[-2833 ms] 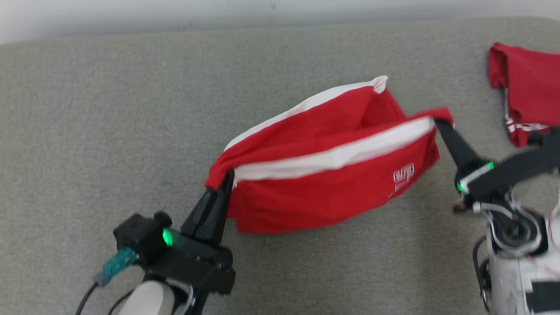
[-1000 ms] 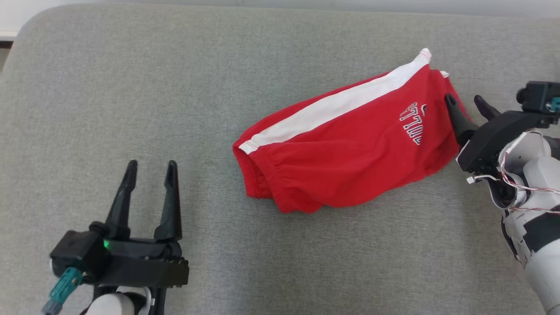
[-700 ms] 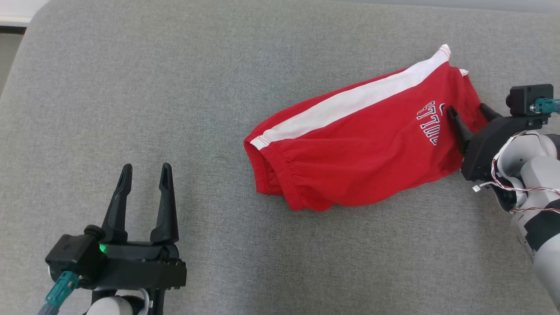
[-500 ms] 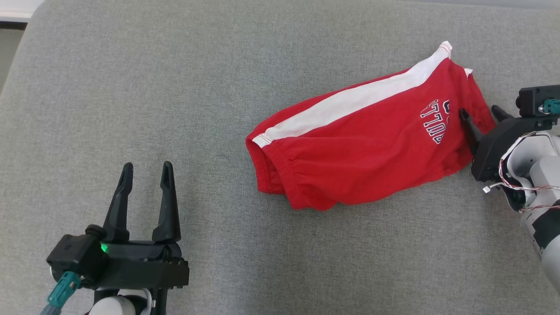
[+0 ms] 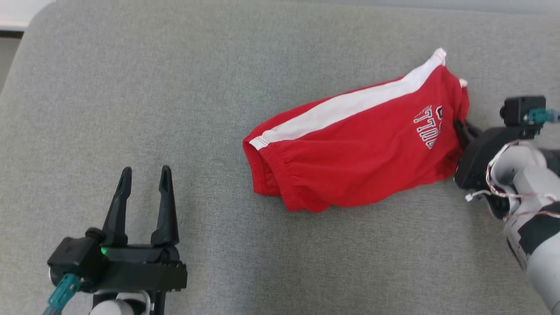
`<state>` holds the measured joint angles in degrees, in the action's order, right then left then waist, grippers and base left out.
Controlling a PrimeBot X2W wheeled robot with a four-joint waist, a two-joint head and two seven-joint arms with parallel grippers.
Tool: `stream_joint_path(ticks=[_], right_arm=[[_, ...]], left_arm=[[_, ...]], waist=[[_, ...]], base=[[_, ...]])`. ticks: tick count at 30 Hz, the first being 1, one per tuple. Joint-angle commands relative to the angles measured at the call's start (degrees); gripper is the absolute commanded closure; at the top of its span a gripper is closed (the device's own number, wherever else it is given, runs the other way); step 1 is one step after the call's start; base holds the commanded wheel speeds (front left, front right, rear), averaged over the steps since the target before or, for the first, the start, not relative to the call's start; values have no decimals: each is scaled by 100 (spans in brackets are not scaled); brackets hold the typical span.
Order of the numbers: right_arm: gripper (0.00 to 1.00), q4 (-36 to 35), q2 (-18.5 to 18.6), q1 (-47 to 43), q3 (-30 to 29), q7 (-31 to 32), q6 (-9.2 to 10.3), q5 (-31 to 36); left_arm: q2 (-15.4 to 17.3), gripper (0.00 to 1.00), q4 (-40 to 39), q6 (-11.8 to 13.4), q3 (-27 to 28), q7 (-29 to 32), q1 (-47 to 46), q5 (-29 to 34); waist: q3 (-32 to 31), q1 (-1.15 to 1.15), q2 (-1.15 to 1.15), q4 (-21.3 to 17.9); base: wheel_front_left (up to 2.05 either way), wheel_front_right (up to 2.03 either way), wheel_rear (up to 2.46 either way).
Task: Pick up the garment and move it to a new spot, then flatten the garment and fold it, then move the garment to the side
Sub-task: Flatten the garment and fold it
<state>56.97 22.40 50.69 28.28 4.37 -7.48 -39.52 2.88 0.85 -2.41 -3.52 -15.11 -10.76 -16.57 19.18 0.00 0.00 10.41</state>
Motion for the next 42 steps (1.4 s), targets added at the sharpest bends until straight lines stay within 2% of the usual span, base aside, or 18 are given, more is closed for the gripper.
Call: stream_joint_path(ticks=[1,7,13,24,36,42], right_arm=[[100,29,3,-255,30,-28,2,-124],[100,-335,135,-764,62,-343,2,-709],[100,-795,458,-1516,37,-523,2,-1293],[100,-1141,972,-2372,-259,-740,2,-1872],[100,-1390,824,-1942,-108,-1093,2,-1591],[100,-1930,675,-1785,76,-1273,2,-1440]], left_arm=[[4,0,36,-23,55,-1,132,69],[2,0,61,-82,229,-1,422,201],[-2,0,88,-136,410,-1,666,300],[6,0,41,-154,557,-1,929,393],[5,0,47,-134,500,-1,776,390],[5,0,37,-123,514,-1,828,384]], waist=[[-188,0,0,-120],[-602,0,0,-427],[-848,0,0,-731],[-1038,0,0,-1028],[-986,0,0,-1066],[-1030,0,0,-1051]], base=[[0,0,0],[0,0,0],[0,0,0],[0,0,0],[0,0,0],[0,0,0]])
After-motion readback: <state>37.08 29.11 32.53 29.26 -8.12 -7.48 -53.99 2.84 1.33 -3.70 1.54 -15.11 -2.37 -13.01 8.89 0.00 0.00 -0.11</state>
